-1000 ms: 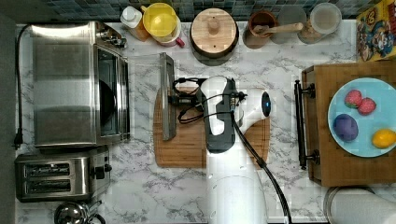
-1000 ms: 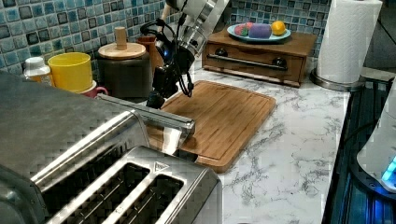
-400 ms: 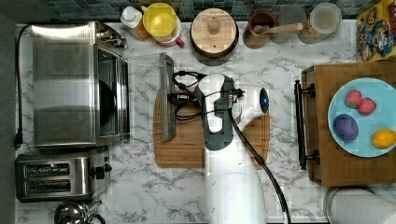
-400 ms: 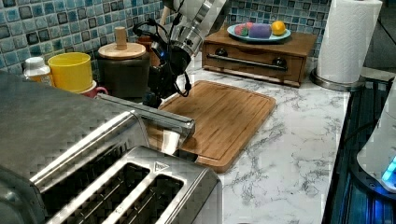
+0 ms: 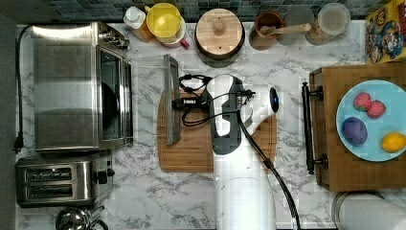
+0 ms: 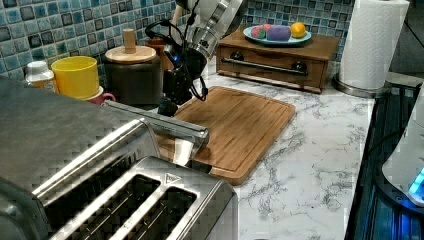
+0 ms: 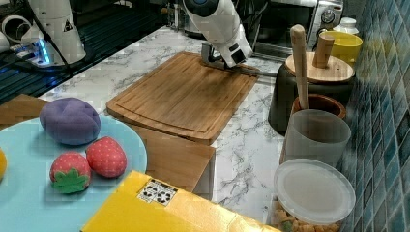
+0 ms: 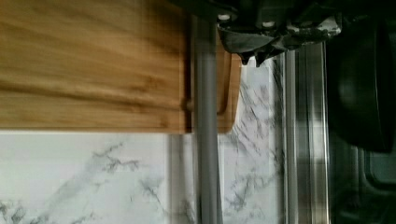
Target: Close the oven.
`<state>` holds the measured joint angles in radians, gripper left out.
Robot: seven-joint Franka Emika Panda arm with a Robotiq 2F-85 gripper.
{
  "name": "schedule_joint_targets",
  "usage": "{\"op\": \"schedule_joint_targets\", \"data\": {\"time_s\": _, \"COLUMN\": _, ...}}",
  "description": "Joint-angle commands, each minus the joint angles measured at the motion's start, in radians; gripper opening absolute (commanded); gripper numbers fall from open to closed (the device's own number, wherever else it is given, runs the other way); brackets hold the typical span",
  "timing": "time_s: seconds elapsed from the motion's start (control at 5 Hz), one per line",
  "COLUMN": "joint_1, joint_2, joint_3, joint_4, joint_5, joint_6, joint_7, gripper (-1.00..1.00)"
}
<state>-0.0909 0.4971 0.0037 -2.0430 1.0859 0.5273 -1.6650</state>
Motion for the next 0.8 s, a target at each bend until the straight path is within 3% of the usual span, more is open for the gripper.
{"op": "schedule_joint_targets", "data": {"time_s": 0.2, "joint_1": 0.117, "joint_2": -0.167, "joint_3": 0.117, "joint_4": 0.080, "joint_5": -0.058, "joint_6": -0.094, "joint_7": 0.066, "gripper": -1.00}}
{"op": "schedule_joint_targets", "data": {"time_s": 0.6, "joint_1": 0.168, "joint_2": -0.296, "joint_3": 0.151, "joint_4": 0.039, "joint_5": -0.065, "joint_6": -0.023, "joint_7": 0.100, "gripper": -1.00}}
{"op": "schedule_joint_targets", "data": {"time_s": 0.8, "joint_1": 0.221, "joint_2": -0.318, "joint_3": 0.165, "joint_4": 0.046, "joint_5": -0.154, "joint_6": 0.054, "joint_7": 0.193, "gripper": -1.00}}
